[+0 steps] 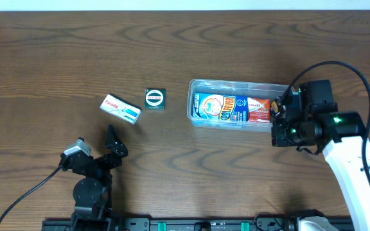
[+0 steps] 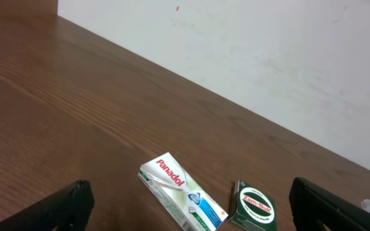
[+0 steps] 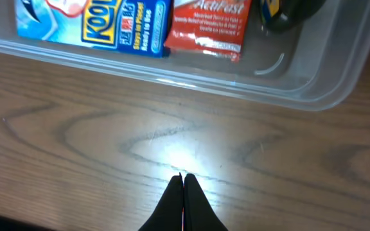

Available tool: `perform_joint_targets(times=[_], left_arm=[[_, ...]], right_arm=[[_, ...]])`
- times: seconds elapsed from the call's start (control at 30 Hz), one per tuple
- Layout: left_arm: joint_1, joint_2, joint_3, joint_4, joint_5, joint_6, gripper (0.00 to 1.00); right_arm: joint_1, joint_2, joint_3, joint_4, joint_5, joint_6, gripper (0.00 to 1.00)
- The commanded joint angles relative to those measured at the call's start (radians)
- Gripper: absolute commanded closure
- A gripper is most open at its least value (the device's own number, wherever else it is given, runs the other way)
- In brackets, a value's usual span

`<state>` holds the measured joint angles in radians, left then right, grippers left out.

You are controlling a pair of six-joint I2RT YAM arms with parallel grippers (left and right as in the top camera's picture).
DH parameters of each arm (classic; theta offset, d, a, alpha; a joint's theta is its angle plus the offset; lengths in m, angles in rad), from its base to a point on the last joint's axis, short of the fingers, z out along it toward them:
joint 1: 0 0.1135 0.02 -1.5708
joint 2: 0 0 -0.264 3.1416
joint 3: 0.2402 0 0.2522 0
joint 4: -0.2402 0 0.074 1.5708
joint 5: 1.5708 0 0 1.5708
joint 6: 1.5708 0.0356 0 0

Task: Pack container
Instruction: 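Open the right gripper, releasing the bottle upright in the container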

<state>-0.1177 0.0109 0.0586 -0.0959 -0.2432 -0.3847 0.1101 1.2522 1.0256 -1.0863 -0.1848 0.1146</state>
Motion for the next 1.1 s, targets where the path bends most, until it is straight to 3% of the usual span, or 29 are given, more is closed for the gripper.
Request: perform_joint_targets(times=[0.0, 0.47, 0.9, 1.07], left_arm=[[0.007, -0.006, -0.029, -0.01, -0.012, 0.014, 0.02], [0.007, -0.006, -0.029, -0.01, -0.012, 0.014, 0.02], [0.007, -0.006, -0.029, -0.01, -0.012, 0.014, 0.02], [0.007, -0.006, -0.029, -0.01, -0.012, 0.014, 0.02]], right_arm=[[0.009, 0.04, 0.004, -0.003, 0.022, 0.012, 0.99], [0.009, 0.231, 0.004, 0.083, 0.077, -0.005, 0.99], [0.009, 0.252, 0.004, 0.209, 0.116, -0.064, 0.99], [0.009, 0.251, 0.004, 0.209, -0.018, -0.119, 0.99]])
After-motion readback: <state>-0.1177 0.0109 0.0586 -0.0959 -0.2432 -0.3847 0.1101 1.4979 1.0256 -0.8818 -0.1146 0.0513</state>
